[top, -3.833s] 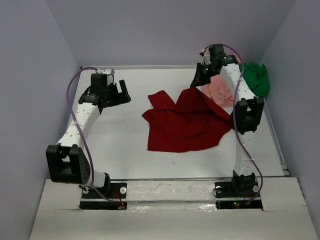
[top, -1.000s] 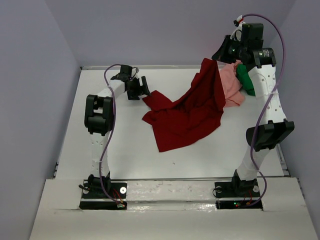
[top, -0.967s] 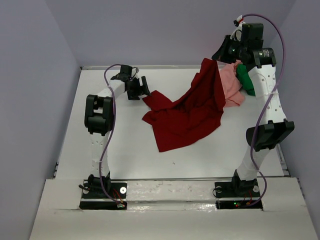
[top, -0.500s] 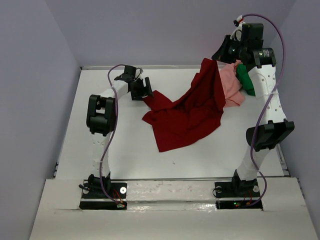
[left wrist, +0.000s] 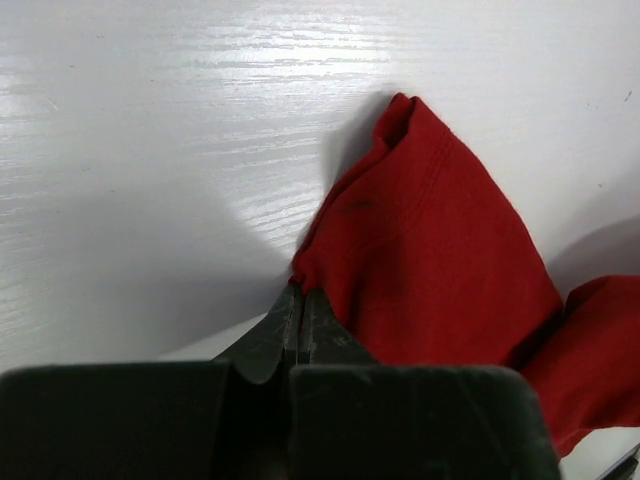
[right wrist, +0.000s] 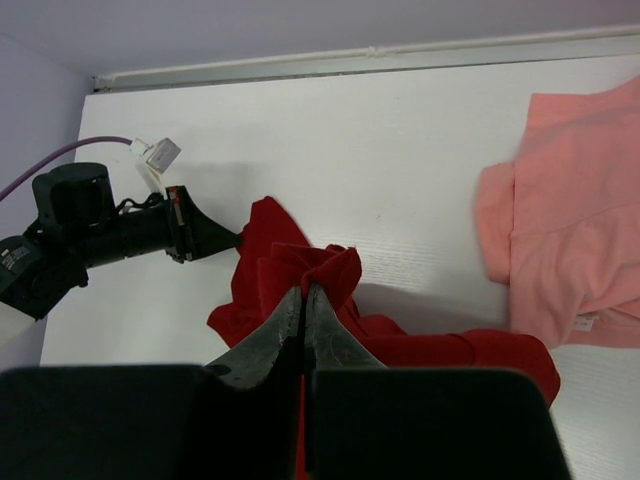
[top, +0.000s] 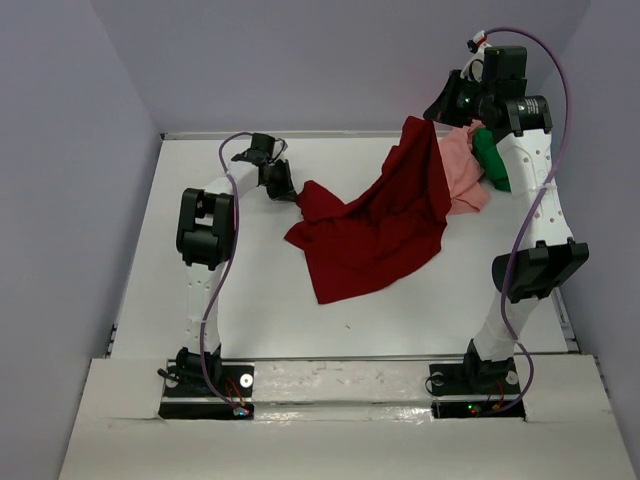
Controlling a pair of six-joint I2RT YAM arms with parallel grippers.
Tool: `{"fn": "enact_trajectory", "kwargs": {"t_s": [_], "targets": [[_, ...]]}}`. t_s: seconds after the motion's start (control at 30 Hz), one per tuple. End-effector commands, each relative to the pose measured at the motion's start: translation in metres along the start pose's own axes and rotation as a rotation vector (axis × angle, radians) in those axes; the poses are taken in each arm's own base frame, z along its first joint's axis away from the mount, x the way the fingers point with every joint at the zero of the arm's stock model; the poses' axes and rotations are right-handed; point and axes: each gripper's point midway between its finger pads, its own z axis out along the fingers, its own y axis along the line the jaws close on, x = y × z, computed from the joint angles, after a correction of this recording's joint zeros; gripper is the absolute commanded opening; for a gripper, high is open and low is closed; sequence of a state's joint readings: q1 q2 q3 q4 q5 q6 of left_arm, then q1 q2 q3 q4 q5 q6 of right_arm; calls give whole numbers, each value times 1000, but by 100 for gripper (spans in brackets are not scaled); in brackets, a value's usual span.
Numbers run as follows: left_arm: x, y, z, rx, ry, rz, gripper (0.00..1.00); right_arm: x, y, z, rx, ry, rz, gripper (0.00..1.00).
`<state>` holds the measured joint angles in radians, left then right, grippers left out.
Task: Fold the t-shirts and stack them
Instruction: Flatten out the tshirt
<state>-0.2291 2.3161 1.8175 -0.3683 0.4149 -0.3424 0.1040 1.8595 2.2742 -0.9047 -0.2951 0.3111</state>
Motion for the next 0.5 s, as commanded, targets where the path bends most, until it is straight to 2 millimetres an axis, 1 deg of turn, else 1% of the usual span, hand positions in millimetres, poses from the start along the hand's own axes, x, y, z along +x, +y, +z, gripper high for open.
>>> {"fn": "enact_trajectory", "kwargs": {"t_s": [0.0, 0.13, 0.17, 0.2, 0.23, 0.27, 0.3, 0.33, 0.37, 0.4, 0.43, 0.47], "targets": [[21, 24, 1, -105, 76, -21, 0, -28, 13, -21, -31, -112, -26, 0], [4, 33, -12, -146, 35, -29, 0, -30, 13, -23, -24, -121, -29, 0], [-10, 32, -21, -149, 1, -28, 0, -31, 12, -24, -18, -126, -31, 0], [-15, 35, -29, -170, -7, -33, 0, -31, 11, -24, -13, -127, -30, 0], [-35, 27, -43, -166, -56, -21, 0, -33, 12, -26, -10, -134, -34, 0], [-47, 26, -53, -175, -86, -18, 0, -32, 10, -26, -3, -132, -30, 0], [-54, 31, -65, -204, -98, -23, 0, -30, 9, -24, 1, -125, -26, 0], [-76, 19, -85, -192, -160, -6, 0, -30, 3, -23, 14, -124, -14, 0], [-86, 15, -98, -196, -190, 0, 0, -28, 1, -21, 20, -118, -9, 0], [-90, 17, -110, -213, -197, -6, 0, -26, 0, -21, 22, -112, -5, 0], [-104, 9, -132, -218, -250, 4, 0, -22, -2, -18, 27, -101, -1, 0], [-108, 7, -144, -220, -271, 7, 0, -20, -4, -17, 35, -98, 2, 0]]}}
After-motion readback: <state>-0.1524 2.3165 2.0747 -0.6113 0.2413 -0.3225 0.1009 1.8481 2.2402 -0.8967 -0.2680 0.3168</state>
